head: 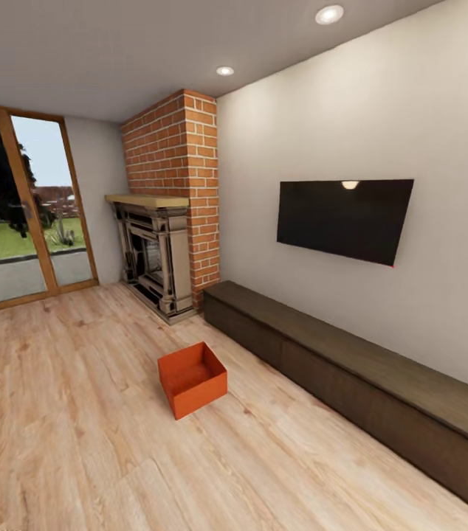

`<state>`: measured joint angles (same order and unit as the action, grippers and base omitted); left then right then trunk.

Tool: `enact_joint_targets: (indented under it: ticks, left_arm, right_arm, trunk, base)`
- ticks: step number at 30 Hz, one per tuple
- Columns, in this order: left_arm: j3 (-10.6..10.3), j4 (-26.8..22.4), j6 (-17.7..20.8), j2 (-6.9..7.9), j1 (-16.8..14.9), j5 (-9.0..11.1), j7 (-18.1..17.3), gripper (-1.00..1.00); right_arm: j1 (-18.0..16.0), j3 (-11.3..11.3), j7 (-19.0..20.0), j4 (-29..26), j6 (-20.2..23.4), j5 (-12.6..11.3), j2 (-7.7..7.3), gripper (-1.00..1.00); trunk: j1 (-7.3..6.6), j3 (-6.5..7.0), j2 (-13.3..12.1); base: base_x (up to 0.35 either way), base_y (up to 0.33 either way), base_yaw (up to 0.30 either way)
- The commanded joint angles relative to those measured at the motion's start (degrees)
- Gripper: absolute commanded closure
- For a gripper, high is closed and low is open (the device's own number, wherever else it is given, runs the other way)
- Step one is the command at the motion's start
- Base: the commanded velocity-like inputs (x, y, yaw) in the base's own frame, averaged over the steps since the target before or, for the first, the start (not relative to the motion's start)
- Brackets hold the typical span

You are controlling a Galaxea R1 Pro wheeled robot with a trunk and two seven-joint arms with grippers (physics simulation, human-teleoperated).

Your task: Move the two storage containers from the living room to the garage. In the garage, place one container on the floor and stack the other container on top of it (either order is fine).

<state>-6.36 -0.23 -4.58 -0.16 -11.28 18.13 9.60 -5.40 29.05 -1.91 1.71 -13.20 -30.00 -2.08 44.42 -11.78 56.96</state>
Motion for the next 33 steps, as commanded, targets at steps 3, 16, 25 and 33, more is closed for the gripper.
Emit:
enact_joint_targets:
  ticks: [3, 16, 25, 33]
  left_arm:
    - [-0.5, 0.0, -0.2, 0.0, -0.1, 0.5, 0.2, -1.0]
    - [-0.5, 0.0, -0.2, 0.01, -0.1, 0.5, 0.2, -1.0]
    - [-0.5, 0.1, -0.3, 0.06, -0.1, 0.6, 0.2, -1.0]
    - [-0.5, 0.0, -0.3, 0.07, -0.1, 0.6, 0.2, -1.0]
  right_arm:
    - [-0.1, 0.5, 0.0, 0.1, -0.3, -0.4, -0.01, -1.0]
    - [-0.1, 0.5, 0.0, 0.1, -0.3, -0.4, -0.08, -1.0]
    - [-0.1, 0.5, 0.1, 0.1, -0.3, -0.4, -0.11, -1.0]
    - [-0.1, 0.5, 0.1, 0.1, -0.2, -0.4, -0.11, -1.0]
  trunk:
    - [0.04, -0.08, 0.0]
    - [0.04, -0.08, 0.0]
    - [0.04, -0.08, 0.0]
    - [0.04, -0.08, 0.0]
  base:
    - [0.303, -0.134, 0.271]
    - [0.302, -0.135, 0.238]
    - [0.302, -0.129, 0.013]
    - [0.303, -0.083, 0.0]
